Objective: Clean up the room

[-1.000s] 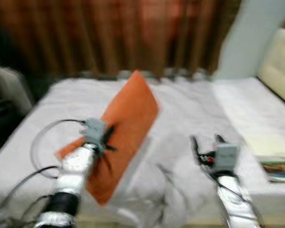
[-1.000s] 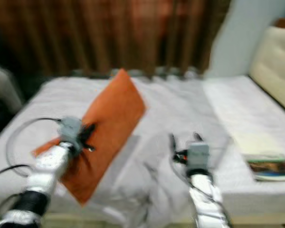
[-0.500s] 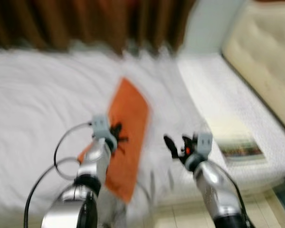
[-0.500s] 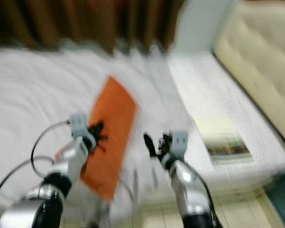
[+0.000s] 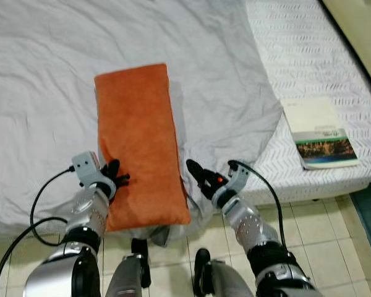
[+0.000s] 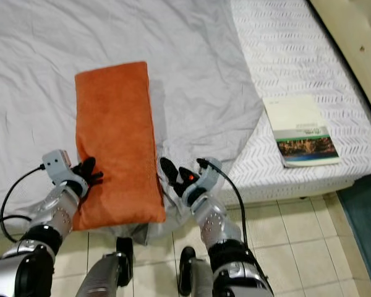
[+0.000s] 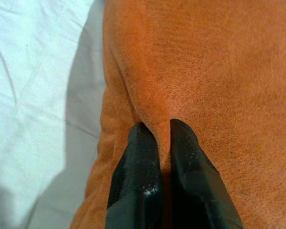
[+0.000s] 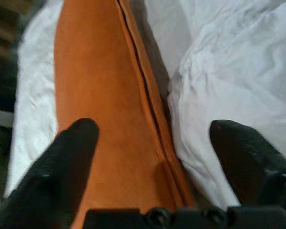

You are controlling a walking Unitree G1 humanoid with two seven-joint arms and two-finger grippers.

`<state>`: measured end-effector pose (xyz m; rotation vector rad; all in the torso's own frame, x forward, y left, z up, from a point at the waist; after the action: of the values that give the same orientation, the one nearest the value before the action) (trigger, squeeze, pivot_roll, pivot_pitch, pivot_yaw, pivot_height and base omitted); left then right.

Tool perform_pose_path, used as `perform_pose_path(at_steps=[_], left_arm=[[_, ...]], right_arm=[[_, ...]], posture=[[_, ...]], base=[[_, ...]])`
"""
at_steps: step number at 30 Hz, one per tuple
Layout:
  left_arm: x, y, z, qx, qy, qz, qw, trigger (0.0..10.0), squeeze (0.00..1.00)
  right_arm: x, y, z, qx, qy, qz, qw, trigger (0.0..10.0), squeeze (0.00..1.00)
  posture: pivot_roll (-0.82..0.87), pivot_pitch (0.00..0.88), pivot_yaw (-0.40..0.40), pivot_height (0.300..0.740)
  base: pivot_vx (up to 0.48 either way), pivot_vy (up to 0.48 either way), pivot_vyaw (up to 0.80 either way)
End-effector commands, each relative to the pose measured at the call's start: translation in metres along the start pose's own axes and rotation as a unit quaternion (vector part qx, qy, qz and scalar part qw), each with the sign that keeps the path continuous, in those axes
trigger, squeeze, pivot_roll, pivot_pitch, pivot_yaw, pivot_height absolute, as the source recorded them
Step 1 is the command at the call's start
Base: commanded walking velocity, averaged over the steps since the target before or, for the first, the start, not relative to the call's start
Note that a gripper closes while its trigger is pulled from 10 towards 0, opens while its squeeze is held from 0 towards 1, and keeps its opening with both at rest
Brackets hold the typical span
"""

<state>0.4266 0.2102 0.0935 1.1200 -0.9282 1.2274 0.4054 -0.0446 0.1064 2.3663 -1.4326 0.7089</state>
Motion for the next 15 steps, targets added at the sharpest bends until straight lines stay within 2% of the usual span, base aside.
perform_pose_path(at_steps=[1, 2, 3, 9, 10, 15], left_arm=[[-0.044, 0.012, -0.004, 0.003, -0.003, -0.070, 0.998, 10.0, 0.00], [-0.043, 0.012, -0.003, -0.004, -0.012, -0.070, 0.997, 10.0, 0.00], [-0.046, 0.013, 0.001, -0.020, -0.034, -0.074, 0.997, 10.0, 0.00], [-0.052, 0.015, 0.011, -0.044, -0.047, -0.076, 0.995, 10.0, 0.00], [-0.054, 0.016, 0.017, -0.059, -0.050, -0.074, 0.994, 10.0, 0.00], [-0.056, 0.016, 0.026, -0.075, -0.048, -0.071, 0.993, 10.0, 0.00]], right_arm=[[-0.032, -0.011, -0.024, 0.031, -0.055, -0.027, 0.998, 10.0, 1.00], [-0.036, -0.014, -0.032, 0.045, -0.063, -0.035, 0.996, 10.0, 1.00], [-0.048, -0.018, -0.040, 0.056, -0.042, -0.055, 0.996, 10.0, 1.00], [-0.066, -0.018, -0.040, 0.061, -0.001, -0.088, 0.994, 10.0, 1.00], [-0.076, -0.017, -0.043, 0.071, 0.014, -0.106, 0.992, 10.0, 0.00], [-0.090, -0.017, -0.047, 0.073, 0.024, -0.120, 0.990, 10.0, 0.00]], posture=[[-0.10, 0.686, -0.139, 0.740], [-0.10, 0.687, -0.140, 0.740], [-0.08, 0.686, -0.143, 0.740], [-0.08, 0.687, -0.144, 0.740], [-0.07, 0.692, -0.145, 0.740], [-0.05, 0.694, -0.138, 0.740]], base=[[0.000, 0.000, 0.00], [0.000, 0.000, 0.00], [0.000, 0.000, 0.00], [0.000, 0.000, 0.00], [0.000, 0.000, 0.00], [0.000, 0.000, 0.00]])
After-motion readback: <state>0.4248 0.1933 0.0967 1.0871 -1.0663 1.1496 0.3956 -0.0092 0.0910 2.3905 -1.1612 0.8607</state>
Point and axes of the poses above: a point about 5 cm out from each wrist's last joint towards the gripper, its own y axis pointing back from the gripper into the wrist, its own x axis along the axis of the wrist's last joint, z = x × y, the point moved 6 cm from there along -y, pointing out of the wrist towards the gripper, and after that the axes turned 9 degrees about -y, right-handed, at the moved point
